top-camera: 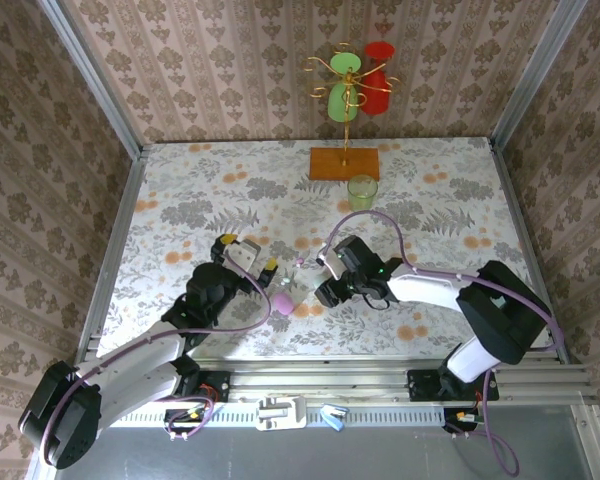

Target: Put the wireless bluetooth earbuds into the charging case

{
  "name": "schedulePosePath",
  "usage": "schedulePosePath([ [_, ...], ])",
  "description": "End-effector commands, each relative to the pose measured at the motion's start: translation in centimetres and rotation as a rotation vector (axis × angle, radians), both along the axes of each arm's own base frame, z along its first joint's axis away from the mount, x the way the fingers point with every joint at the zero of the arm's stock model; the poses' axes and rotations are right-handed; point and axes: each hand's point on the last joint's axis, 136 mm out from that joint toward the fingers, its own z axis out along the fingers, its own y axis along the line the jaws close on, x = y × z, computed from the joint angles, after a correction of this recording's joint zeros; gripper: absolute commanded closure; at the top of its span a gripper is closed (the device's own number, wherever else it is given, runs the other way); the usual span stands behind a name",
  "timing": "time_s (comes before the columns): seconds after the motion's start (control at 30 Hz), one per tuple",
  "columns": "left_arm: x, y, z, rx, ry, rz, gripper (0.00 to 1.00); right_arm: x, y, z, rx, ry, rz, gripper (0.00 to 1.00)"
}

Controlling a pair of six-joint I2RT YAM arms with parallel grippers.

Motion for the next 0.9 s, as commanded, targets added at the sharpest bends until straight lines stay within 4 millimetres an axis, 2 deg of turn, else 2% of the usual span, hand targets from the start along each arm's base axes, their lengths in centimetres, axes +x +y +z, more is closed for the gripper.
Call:
schedulePosePath([
  [0.0, -0.1, -0.2, 0.7, -0.034, -0.007, -0.002, 0.00, 0.8, 0.7, 1.7, 0.090, -0.038, -0.027, 0.28],
  [0.17, 0.1, -0.1, 0.9, -0.037, -0.012, 0.007, 0.00, 0.9, 0.8, 1.3, 0.062, -0.102, -0.059, 0.27],
  [0.33, 0.1, -0.4, 1.1, -0.045, -0.010, -0.002, 0.00, 1.0, 0.4, 0.2, 0.009, -0.120, -0.069, 0.34],
  [0.5, 0.2, -0.4, 1.2, -0.039, -0.012, 0.001, 0.00, 0.8, 0.4, -0.5, 0.002, -0.112, -0.066, 0.38],
  [0.87, 0.2, -0.5, 1.0, -0.044, -0.004, -0.003, 0.00, 0.0, 0.4, -1.9, -0.014, -0.066, -0.041, 0.40],
])
